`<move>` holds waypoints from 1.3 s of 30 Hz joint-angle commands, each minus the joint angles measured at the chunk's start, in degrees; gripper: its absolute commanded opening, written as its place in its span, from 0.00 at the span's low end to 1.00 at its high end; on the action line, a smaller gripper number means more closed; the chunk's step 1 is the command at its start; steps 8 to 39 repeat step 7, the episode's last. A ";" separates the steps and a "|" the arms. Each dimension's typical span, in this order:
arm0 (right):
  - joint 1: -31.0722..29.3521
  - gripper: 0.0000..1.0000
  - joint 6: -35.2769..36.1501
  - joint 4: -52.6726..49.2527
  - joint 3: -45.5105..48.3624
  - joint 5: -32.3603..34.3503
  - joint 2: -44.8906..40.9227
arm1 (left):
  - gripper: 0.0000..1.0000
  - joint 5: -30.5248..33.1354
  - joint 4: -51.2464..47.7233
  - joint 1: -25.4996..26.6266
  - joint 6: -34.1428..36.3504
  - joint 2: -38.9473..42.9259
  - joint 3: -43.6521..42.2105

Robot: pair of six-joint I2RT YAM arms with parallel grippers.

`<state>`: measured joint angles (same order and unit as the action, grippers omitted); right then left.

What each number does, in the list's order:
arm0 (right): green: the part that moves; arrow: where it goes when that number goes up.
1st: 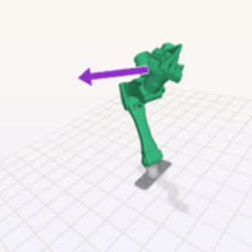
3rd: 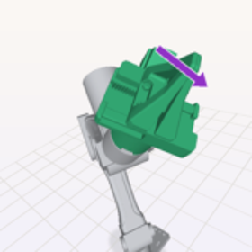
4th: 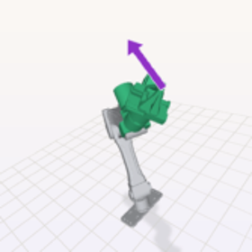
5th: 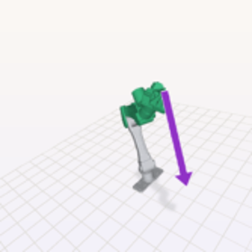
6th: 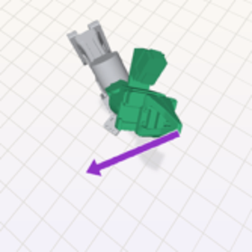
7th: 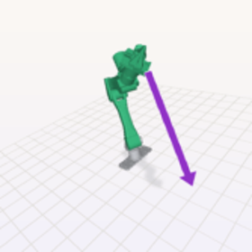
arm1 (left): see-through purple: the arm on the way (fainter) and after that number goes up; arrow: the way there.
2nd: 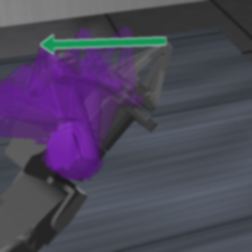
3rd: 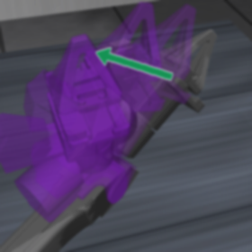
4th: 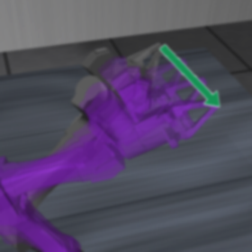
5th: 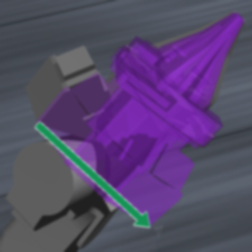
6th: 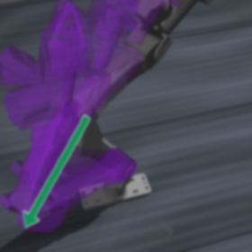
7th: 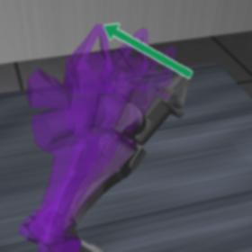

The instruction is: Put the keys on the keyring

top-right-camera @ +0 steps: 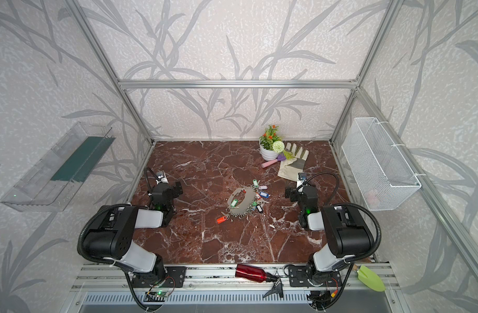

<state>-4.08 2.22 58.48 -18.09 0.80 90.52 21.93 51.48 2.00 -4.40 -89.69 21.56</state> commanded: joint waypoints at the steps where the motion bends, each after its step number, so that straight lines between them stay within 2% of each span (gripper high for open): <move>1: -0.28 0.99 2.59 3.40 -0.71 -5.40 0.65 | 0.99 -0.82 5.93 -0.12 1.72 -1.09 -0.73; 3: -0.19 0.99 2.83 -6.40 -4.41 -6.78 -0.63 | 0.99 -0.85 2.95 -0.10 0.74 -0.02 -0.24; 5: 0.38 0.99 2.28 -9.93 -5.52 -7.31 -1.66 | 0.99 -0.82 4.16 -0.08 0.97 -0.47 -0.43; 7: 0.38 0.99 2.23 -2.31 -3.62 -7.52 0.65 | 0.99 -0.84 4.05 -0.08 1.02 -0.44 -0.37; 39: 0.38 0.99 2.23 -2.31 -3.62 -7.52 0.65 | 0.99 -0.84 4.05 -0.08 1.02 -0.44 -0.37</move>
